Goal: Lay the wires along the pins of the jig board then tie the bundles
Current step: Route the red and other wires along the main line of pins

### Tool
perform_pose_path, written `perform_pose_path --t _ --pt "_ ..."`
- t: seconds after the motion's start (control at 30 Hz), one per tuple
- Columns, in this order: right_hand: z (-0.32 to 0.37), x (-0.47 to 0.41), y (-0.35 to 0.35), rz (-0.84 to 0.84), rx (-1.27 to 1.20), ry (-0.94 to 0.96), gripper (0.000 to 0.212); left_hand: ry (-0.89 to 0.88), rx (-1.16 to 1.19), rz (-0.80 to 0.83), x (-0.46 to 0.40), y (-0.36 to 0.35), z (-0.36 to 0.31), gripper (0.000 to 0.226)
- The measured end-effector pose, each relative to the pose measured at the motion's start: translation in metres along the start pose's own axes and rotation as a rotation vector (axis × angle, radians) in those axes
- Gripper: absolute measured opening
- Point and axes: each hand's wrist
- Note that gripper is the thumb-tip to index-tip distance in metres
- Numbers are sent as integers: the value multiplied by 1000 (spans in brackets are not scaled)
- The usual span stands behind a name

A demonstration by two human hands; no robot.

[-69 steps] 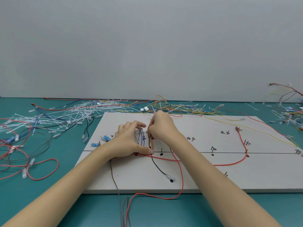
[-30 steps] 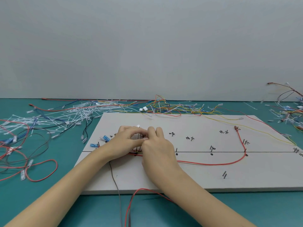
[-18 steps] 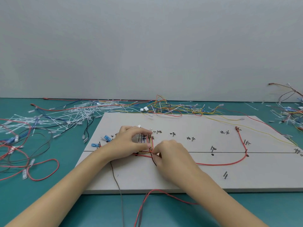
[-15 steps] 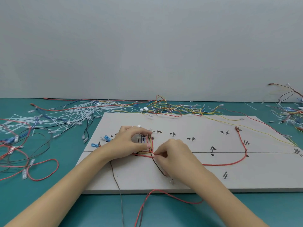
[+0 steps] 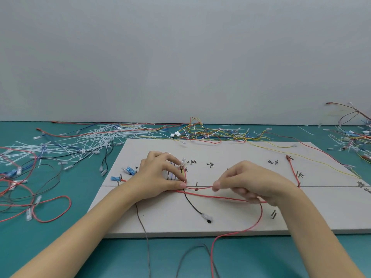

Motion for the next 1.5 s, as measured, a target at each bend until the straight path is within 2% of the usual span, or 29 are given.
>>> perform_pose_path --t 0.13,0.2,0.43,0.67,0.83,0.93,1.1,1.3,1.5 --pt "-6 4 26 -131 -289 46 13 17 -12 -7 0 -1 -4 11" --pt "-9 6 35 -200 -331 58 10 22 -5 -13 0 -1 -6 13" --pt "-20 7 46 -346 -99 -70 15 38 55 -28 0 -3 -10 9" --pt "-30 8 50 -327 36 -241 9 59 116 -11 1 -2 -11 11" --pt "-34 10 52 -395 99 -282 20 60 122 -6 1 -2 -12 14" --pt "-33 11 52 -451 122 -291 30 58 122 -9 1 -2 -13 14" --pt "-32 11 54 -446 72 -299 8 57 120 -11 2 -2 -13 19" --pt "-38 9 56 -418 82 -368 13 66 126 -9 2 -3 -13 18" --pt "-45 11 65 -593 111 -352 13 71 125 -6 2 -4 -14 19"
Point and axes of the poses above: each hand's wrist, its own x-axis away from the middle knuckle, its own y-axis out of the back of the hand, z = x × y, and after that the axes turned 5 degrees about -y, right-handed
